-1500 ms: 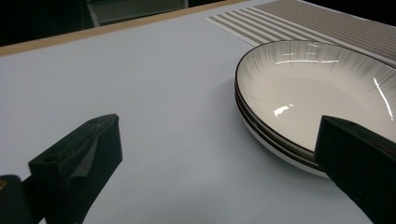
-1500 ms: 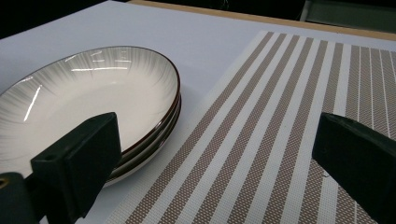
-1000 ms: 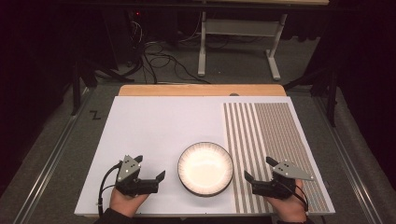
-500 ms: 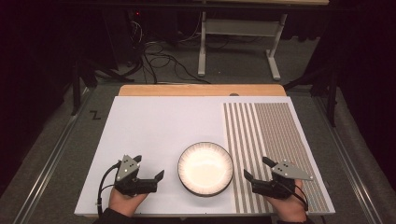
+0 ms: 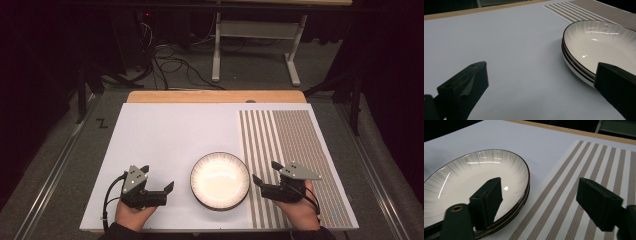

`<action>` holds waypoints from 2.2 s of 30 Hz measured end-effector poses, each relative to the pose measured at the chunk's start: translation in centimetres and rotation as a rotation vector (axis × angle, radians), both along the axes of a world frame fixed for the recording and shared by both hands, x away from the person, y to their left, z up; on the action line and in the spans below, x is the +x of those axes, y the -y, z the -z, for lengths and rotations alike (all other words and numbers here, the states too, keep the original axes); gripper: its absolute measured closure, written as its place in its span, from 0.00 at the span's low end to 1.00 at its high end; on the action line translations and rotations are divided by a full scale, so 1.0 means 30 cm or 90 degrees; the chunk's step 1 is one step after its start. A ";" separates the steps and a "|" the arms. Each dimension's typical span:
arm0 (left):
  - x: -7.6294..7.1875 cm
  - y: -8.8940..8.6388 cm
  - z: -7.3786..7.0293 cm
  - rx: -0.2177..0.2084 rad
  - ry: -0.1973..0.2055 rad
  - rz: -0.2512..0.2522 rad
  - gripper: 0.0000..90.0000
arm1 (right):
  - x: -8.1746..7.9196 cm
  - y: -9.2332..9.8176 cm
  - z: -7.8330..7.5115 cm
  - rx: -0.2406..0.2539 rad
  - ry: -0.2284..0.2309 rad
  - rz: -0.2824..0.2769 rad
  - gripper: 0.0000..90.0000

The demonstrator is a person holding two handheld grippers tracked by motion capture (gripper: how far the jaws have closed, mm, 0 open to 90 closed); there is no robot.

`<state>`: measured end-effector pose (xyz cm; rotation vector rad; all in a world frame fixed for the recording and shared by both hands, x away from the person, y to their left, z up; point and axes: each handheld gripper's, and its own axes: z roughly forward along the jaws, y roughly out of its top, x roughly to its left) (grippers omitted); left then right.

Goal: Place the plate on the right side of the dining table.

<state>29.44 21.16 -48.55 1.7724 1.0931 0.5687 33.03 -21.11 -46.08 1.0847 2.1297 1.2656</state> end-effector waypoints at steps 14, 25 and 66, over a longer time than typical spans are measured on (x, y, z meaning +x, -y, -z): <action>0.003 0.000 0.010 -0.003 -0.010 0.004 0.01 | 0.059 -0.110 -0.024 0.005 0.002 -0.013 0.56; 0.003 0.007 0.016 -0.008 -0.015 0.013 0.02 | 0.041 -0.052 0.045 0.016 -0.061 -0.016 0.80; 0.011 0.013 0.029 -0.030 -0.037 0.024 0.04 | 0.021 -0.096 0.070 -0.045 -0.082 -0.015 1.00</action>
